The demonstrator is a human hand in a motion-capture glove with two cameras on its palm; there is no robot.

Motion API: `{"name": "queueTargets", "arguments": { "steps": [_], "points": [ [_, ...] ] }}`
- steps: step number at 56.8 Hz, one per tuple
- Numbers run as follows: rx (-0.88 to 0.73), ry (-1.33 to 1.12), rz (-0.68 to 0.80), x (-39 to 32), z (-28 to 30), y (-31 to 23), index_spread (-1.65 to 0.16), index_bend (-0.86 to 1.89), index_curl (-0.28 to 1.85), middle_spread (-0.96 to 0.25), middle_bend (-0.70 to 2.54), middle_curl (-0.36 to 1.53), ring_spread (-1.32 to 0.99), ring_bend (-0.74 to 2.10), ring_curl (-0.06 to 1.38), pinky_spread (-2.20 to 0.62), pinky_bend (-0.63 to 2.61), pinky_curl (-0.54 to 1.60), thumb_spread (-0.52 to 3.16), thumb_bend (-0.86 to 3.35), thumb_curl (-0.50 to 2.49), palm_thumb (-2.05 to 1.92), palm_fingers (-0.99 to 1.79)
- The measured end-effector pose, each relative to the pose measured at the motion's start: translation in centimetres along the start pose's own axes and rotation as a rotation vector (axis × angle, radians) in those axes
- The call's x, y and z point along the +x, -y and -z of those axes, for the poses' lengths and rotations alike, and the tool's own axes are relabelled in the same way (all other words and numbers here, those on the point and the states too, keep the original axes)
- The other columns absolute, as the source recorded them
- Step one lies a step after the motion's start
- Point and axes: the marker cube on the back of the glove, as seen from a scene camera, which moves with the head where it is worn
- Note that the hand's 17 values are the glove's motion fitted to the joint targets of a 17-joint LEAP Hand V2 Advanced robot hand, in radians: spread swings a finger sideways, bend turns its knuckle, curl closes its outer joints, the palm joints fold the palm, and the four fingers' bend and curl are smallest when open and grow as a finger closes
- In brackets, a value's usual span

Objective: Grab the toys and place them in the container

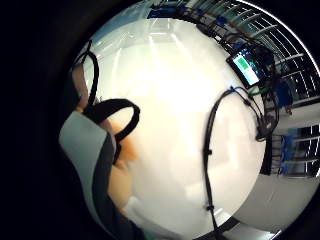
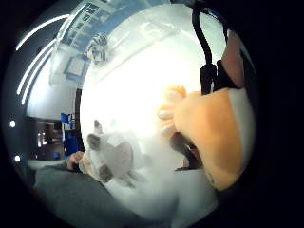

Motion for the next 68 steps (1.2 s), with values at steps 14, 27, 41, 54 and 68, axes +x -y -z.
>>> {"name": "queueTargets", "arguments": {
  "steps": [14, 27, 41, 54, 68],
  "points": [
    [0.039, 0.004, 0.062, -1.4, 7.4, 2.7, -0.36, 0.62, 0.67, -0.28, 0.72, 0.69, -0.53, 1.00, 0.54, -0.41, 1.00, 0.39, 0.70, 0.15, 0.85, 0.63, 0.91],
    [0.120, 0.105, 0.209, -5.2, 19.4, 12.1, -0.35, 0.62, 0.76, -0.27, 0.72, 0.77, -0.55, 1.02, 0.59, -0.41, 1.05, 0.43, 0.54, 0.11, 0.96, 0.60, 0.81],
    [0.014, 0.125, 0.006, -12.0, 16.7, 25.3, -0.36, 0.57, 0.84, -0.27, 0.68, 0.82, -0.55, 1.00, 0.63, -0.41, 1.11, 0.46, 0.46, 0.09, 1.05, 0.58, 0.67],
    [-0.130, -0.033, -0.005, -13.9, 11.6, 30.3, -0.41, 0.36, 0.86, -0.29, 0.55, 0.82, -0.56, 0.96, 0.64, -0.40, 1.24, 0.48, 0.53, 0.06, 1.10, 0.56, 0.46],
    [-0.155, 0.092, 0.100, -12.4, 12.2, 25.7, -0.39, 0.07, 0.59, -0.22, 0.15, 0.62, -0.32, 0.65, 0.53, -0.12, 1.28, 0.45, 1.07, -0.05, 0.80, 0.14, -0.27]
  ]
}}
